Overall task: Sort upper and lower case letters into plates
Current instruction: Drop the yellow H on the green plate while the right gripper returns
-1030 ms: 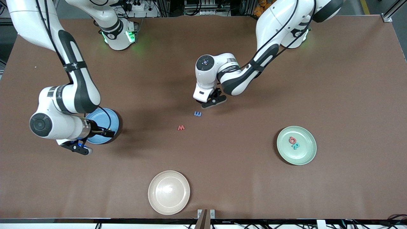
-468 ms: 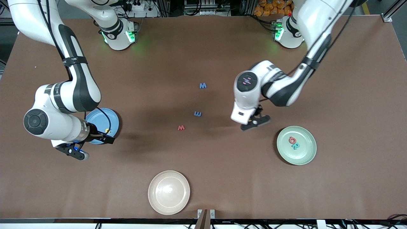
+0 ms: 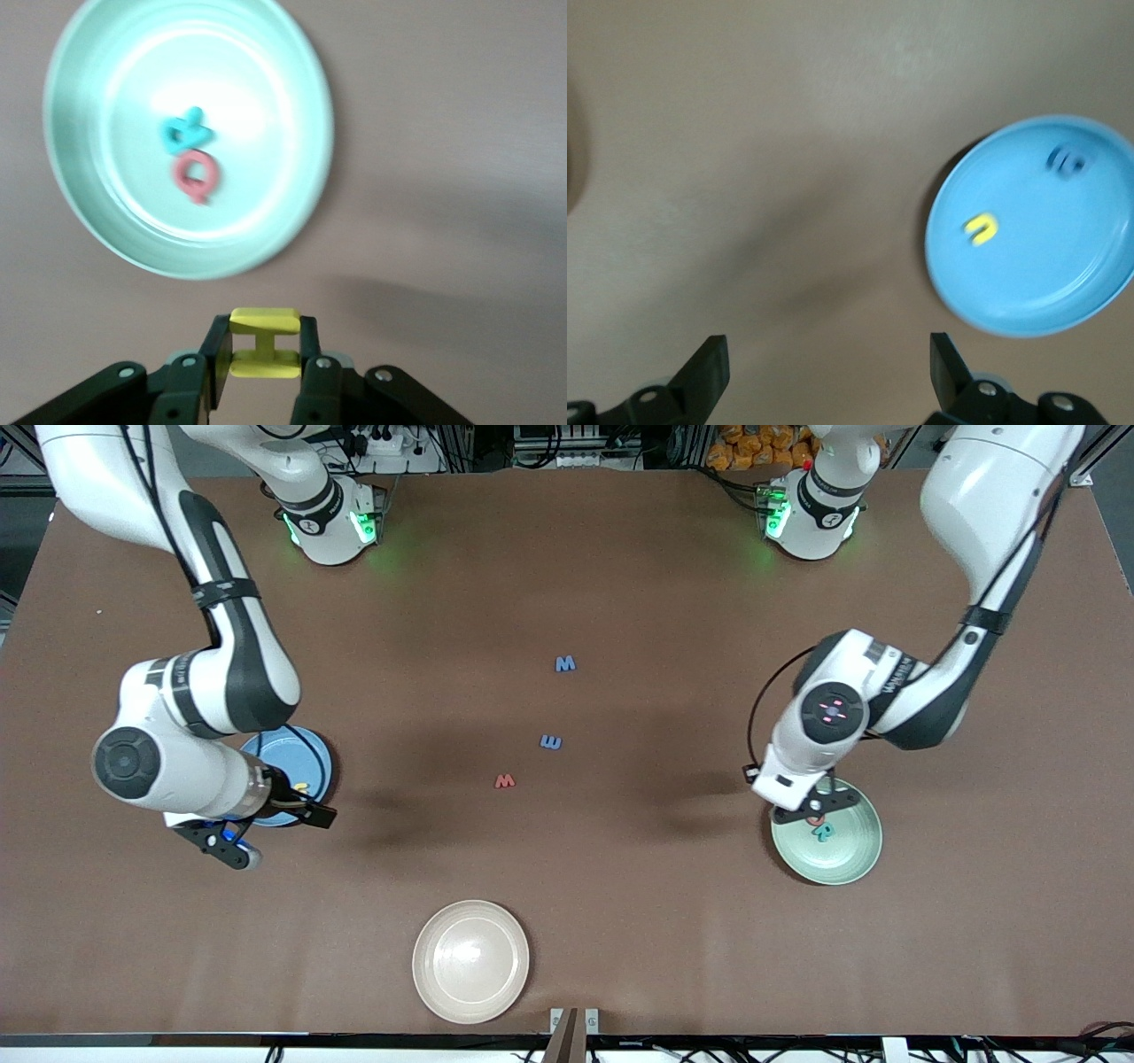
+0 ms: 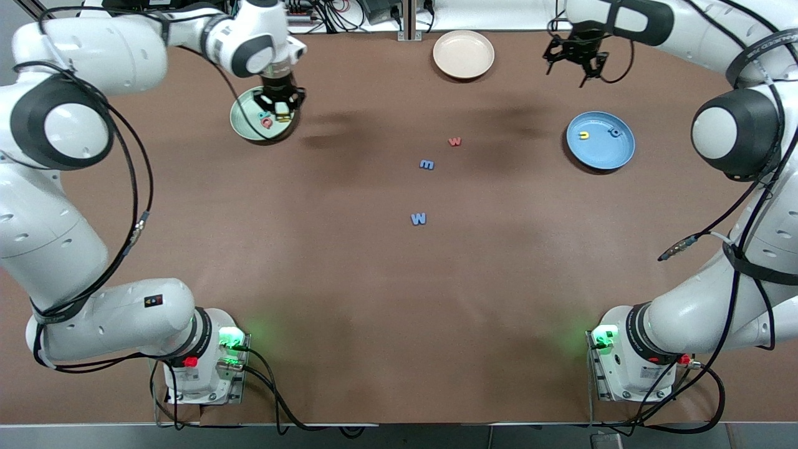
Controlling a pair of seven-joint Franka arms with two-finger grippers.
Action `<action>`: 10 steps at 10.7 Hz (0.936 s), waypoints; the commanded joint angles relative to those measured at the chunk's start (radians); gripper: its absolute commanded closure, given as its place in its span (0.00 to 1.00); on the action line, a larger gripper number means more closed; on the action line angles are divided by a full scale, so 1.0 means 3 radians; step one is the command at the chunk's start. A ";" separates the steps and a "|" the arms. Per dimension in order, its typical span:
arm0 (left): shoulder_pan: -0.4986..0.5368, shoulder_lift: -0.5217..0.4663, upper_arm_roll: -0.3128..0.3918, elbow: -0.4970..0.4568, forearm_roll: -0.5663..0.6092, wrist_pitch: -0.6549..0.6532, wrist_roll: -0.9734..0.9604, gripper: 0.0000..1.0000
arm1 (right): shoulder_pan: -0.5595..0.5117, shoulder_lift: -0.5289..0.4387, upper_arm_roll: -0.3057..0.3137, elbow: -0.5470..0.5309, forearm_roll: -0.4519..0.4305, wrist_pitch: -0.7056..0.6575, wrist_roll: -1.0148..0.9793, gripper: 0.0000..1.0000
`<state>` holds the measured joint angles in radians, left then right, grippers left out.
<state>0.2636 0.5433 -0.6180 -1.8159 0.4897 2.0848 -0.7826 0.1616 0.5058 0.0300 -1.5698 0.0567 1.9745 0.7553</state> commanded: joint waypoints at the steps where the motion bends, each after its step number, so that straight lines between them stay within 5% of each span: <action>1: 0.0312 -0.0073 -0.0052 -0.0114 -0.0032 0.0020 0.0409 1.00 | 0.0161 0.0098 0.0104 0.0053 0.0092 0.0218 0.0787 0.00; 3: 0.0476 0.0060 -0.0047 -0.0053 0.0050 0.0132 0.0578 1.00 | 0.0329 0.0272 0.0293 0.0053 0.0047 0.0453 0.1371 0.00; 6: 0.0497 0.0356 -0.0021 0.0182 0.0279 0.0240 0.0620 1.00 | 0.0631 0.0476 0.0294 0.0068 0.0036 0.0775 0.2438 0.00; 7: 0.0497 0.0392 -0.0021 0.0234 0.0295 0.0240 0.0620 0.69 | 0.0688 0.0533 0.0294 0.0094 0.0011 0.0943 0.2801 0.00; 8: 0.0497 0.0393 -0.0021 0.0239 0.0295 0.0240 0.0620 0.25 | 0.0724 0.0569 0.0294 0.0094 0.0005 0.0975 0.3109 0.00; 9: 0.0497 0.0383 -0.0021 0.0234 0.0295 0.0240 0.0620 0.00 | 0.0795 0.0594 0.0294 0.0094 -0.0015 0.0981 0.3476 0.00; 10: 0.0487 0.0367 -0.0026 0.0224 0.0290 0.0240 0.0604 0.00 | 0.0887 0.0595 0.0294 0.0089 -0.0126 0.0976 0.3824 0.00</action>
<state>0.4107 0.6542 -0.6169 -1.7595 0.5539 2.1604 -0.6071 0.3958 0.6707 0.1186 -1.5670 0.0546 2.2693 1.7534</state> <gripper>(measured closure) 0.414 0.000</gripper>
